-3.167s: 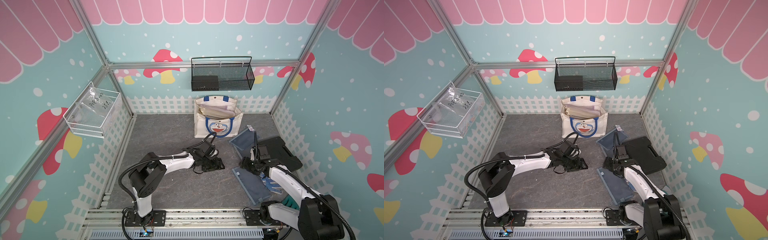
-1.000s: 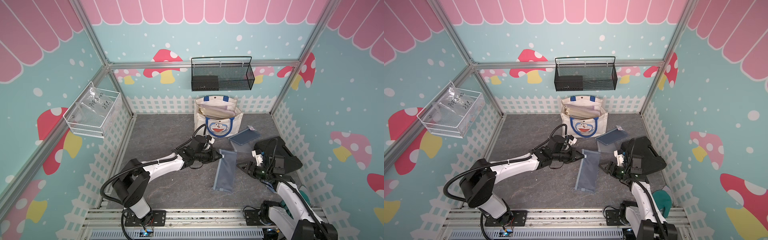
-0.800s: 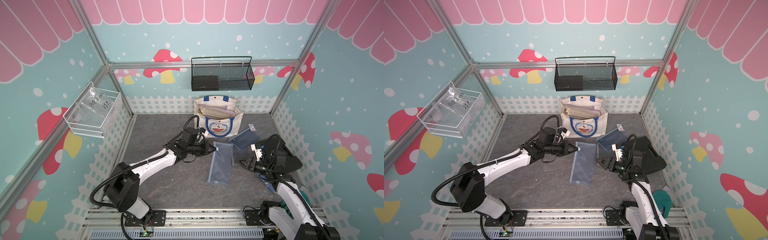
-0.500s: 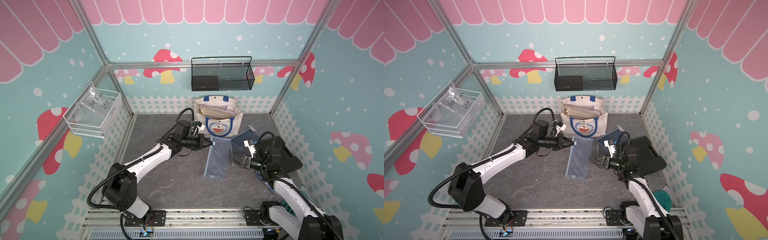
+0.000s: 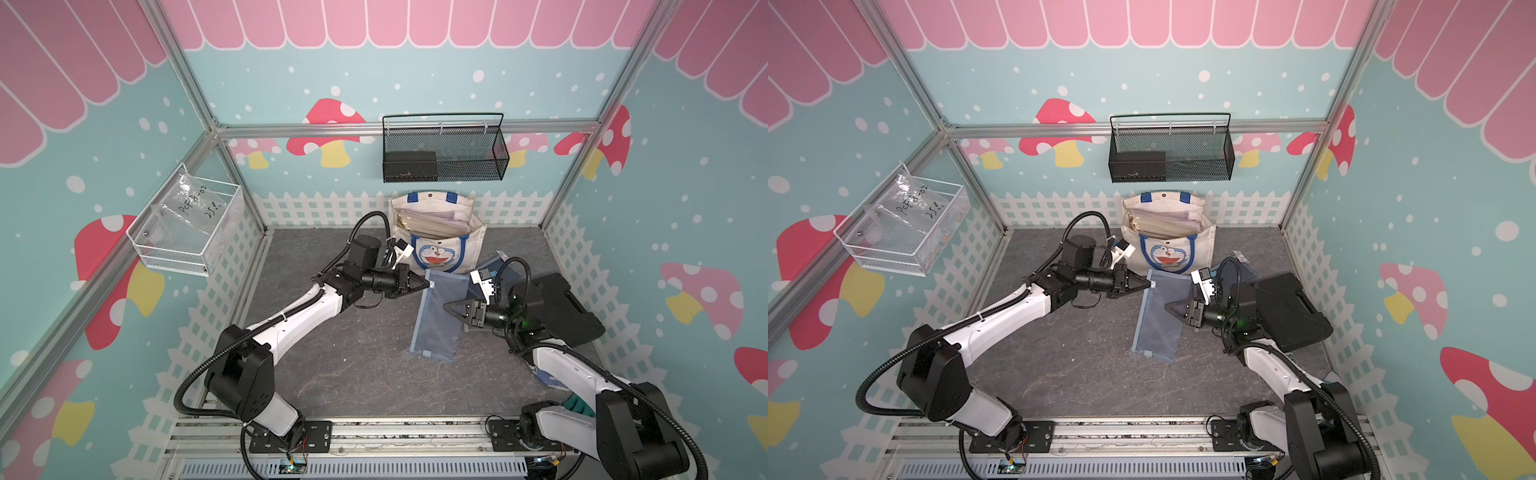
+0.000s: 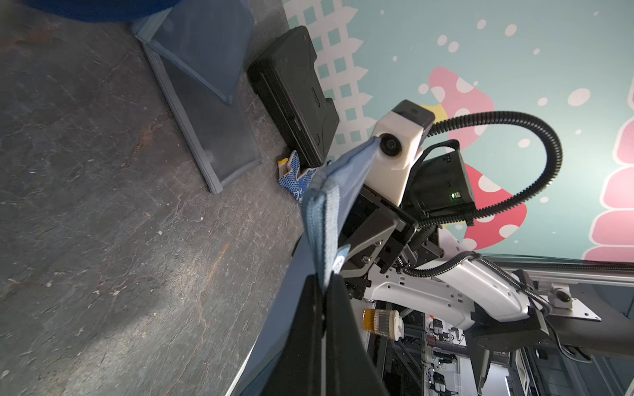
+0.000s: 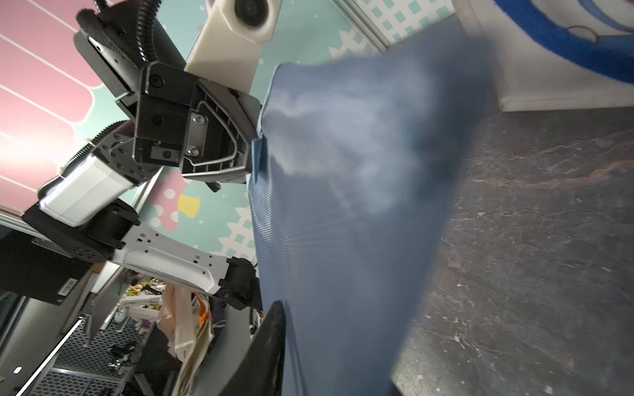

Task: Put the pencil pouch into the canvas bag
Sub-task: Pick up the pencil pouch from the center of the board, then place the pencil pouch in the canvas bag.

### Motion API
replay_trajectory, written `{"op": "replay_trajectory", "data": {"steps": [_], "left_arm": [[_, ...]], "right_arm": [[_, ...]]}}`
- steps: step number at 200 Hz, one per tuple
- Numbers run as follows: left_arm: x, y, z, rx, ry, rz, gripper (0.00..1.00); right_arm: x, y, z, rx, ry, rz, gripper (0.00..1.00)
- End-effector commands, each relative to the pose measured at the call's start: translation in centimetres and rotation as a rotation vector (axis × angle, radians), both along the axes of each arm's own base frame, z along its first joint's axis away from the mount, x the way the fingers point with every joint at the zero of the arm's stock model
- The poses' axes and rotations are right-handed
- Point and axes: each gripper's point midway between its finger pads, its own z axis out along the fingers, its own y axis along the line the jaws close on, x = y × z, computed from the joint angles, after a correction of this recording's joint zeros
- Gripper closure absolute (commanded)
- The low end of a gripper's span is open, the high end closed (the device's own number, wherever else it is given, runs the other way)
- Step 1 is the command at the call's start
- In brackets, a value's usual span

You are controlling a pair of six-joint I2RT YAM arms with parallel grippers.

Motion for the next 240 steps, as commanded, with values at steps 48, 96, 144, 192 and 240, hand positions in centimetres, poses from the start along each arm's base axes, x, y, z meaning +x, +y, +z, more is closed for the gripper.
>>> {"op": "replay_trajectory", "data": {"steps": [48,96,144,192,240], "left_arm": [[1.6,2.0,-0.4,-0.019,-0.001,0.085,0.72],[3.6,8.7,-2.7,0.109,0.006,0.328,0.20],[2.4,13.4,-4.2,0.296,-0.047,0.415,0.15],[1.6,14.3,-4.5,0.345,-0.067,0.421,0.17],[0.7,15.0,-4.4,0.358,-0.078,0.439,0.17]], "right_arm": [[0.5,-0.1,2.6,-0.022,-0.068,-0.032,1.00],[4.0,-2.0,10.6,-0.043,-0.270,-0.271,1.00],[10.1,-3.5,16.8,0.228,-0.165,-0.489,1.00],[16.2,-5.0,18.2,0.480,0.023,-0.701,1.00],[19.9,-3.9,17.3,0.716,0.173,-0.776,1.00]]}}
